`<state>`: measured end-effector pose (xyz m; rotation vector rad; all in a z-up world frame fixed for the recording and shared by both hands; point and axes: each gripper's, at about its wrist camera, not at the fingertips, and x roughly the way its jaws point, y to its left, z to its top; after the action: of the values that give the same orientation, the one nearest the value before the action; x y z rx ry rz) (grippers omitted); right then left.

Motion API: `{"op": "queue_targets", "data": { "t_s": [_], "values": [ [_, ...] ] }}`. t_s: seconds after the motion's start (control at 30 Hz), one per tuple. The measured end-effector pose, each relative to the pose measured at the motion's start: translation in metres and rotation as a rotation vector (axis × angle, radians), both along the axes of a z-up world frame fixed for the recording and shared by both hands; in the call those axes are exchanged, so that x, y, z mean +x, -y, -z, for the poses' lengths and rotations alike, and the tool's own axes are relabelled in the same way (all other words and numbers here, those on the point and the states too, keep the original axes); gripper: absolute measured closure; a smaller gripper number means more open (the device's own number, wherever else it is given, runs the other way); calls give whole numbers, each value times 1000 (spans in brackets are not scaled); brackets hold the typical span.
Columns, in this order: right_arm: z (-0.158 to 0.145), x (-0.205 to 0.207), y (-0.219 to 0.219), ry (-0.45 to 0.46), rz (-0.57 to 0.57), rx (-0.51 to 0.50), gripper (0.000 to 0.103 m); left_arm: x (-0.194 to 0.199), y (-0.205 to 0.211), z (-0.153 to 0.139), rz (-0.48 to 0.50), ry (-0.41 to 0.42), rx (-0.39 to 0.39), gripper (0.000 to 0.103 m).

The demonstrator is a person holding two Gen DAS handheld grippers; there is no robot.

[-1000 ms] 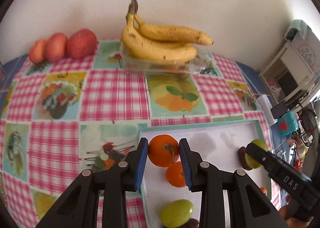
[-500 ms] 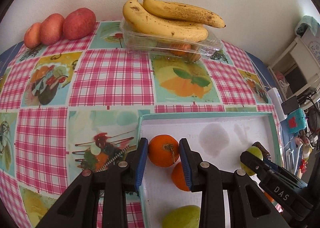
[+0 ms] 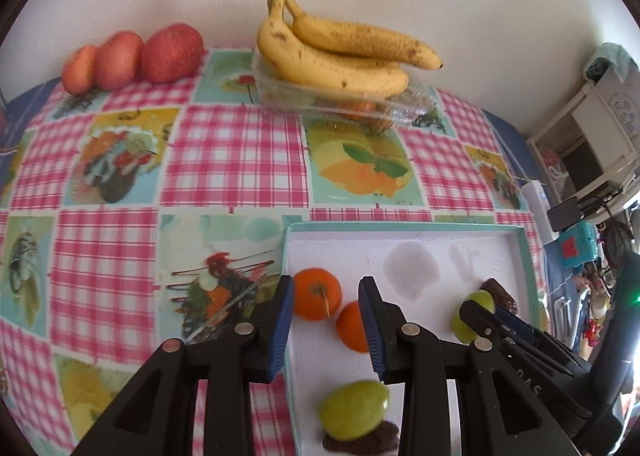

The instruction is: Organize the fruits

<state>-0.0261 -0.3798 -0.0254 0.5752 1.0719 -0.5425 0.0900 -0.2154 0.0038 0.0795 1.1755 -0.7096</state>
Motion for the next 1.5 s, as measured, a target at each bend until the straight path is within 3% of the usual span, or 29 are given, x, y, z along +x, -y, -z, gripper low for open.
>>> {"op": "queue_targets", "data": {
  "t_s": [0.07, 0.13, 0.17, 0.2, 0.27, 0.33, 0.37, 0.4, 0.57, 0.67, 1.03, 1.33, 1.5],
  "values": [
    [-5, -2, -3, 11, -4, -10, 57, -5, -8, -10, -6, 16, 4, 64],
    [-11, -5, -8, 16, -15, -20, 56, -11, -19, -17, -30, 38, 22, 44],
    [-12, -6, -11, 18, -18, -23, 56, -15, -26, -19, -51, 53, 35, 27],
    [-15, -9, -14, 19, -20, -26, 56, -19, -33, -21, -71, 69, 47, 21],
    [-21, -17, -22, 24, -20, -32, 56, -30, -51, -22, -105, 97, 68, 16],
    [-26, -27, -34, 32, -25, -42, 44, -43, -67, -19, -118, 122, 109, 7],
    [-27, -31, -38, 36, -30, -45, 33, -48, -73, -18, -122, 136, 127, 6],
    [-29, -35, -46, 38, -43, -48, 29, -53, -79, -18, -132, 157, 144, 6],
    [-26, -57, -77, 44, -76, -46, 27, -76, -113, -14, -188, 214, 194, 0],
    [-25, -66, -95, 46, -100, -56, 15, -84, -129, -10, -205, 197, 177, 0],
    [-50, -96, -143, 127, -146, -183, 11, -118, -151, -19, -235, 297, 273, 0],
    [-52, -107, -151, 100, -153, -229, 11, -129, -141, -23, -261, 431, 488, 0],
    [-53, -106, -148, 94, -157, -227, 11, -124, -148, -19, -262, 355, 475, 0]
  ]
}}
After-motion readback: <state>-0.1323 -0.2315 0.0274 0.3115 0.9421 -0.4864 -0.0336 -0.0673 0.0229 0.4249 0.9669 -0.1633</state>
